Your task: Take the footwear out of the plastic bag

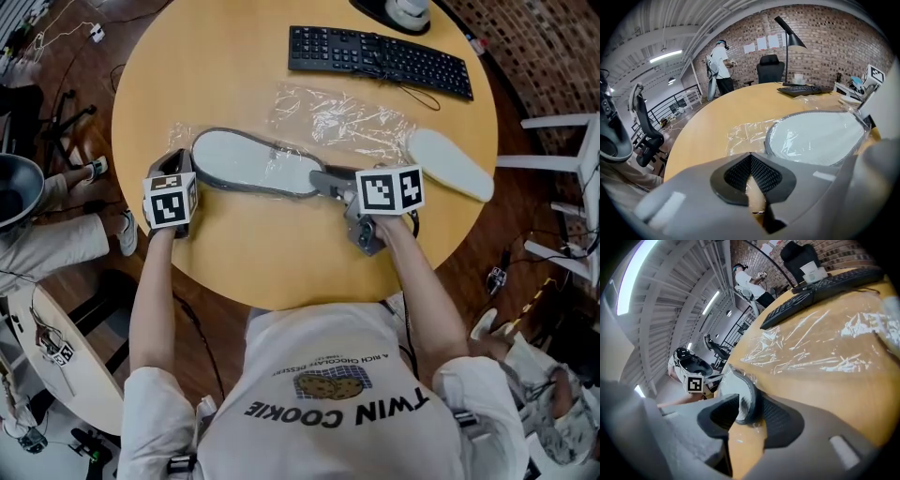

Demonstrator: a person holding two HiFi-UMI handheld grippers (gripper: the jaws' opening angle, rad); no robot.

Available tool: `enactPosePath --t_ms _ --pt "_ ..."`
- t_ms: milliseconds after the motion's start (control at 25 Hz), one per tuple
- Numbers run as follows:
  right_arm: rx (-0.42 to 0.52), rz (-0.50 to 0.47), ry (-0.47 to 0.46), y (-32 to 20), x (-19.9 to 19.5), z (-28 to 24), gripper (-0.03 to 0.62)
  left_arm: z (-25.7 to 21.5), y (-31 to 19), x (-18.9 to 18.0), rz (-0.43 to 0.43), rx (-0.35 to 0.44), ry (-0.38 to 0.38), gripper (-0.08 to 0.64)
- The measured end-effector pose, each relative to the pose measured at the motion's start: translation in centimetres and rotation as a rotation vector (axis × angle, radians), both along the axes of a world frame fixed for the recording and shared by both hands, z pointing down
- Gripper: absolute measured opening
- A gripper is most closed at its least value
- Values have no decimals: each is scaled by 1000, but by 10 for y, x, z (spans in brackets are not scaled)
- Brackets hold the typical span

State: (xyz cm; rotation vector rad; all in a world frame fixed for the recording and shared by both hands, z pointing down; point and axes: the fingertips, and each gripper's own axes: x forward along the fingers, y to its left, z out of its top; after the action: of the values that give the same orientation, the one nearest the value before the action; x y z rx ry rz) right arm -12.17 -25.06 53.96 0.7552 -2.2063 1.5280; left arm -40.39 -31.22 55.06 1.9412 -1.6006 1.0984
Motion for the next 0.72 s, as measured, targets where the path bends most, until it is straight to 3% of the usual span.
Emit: enactPosePath --t_ms 200,360,440,520,560,600,720 --pt "-53 59 -201 2 3 -17 141 1 0 -1 -8 -4 -5 3" --pt "-53 53 -349 1 2 -31 141 1 -2 0 -11 3 -8 3" --pt "-43 37 -342 3 0 -30 141 2 -3 0 -10 0 -11 3" --pt "-33 35 -240 5 3 -19 131 1 -4 0 -11 3 -17 3" --pt "-21 39 -188 5 5 -13 69 1 -4 0 -13 4 -17 3" --pt "-13 48 -156 4 6 -10 52 1 -4 0 -14 5 -18 3" --pt "-20 82 -150 2 9 -8 42 2 -3 1 -18 1 -11 3"
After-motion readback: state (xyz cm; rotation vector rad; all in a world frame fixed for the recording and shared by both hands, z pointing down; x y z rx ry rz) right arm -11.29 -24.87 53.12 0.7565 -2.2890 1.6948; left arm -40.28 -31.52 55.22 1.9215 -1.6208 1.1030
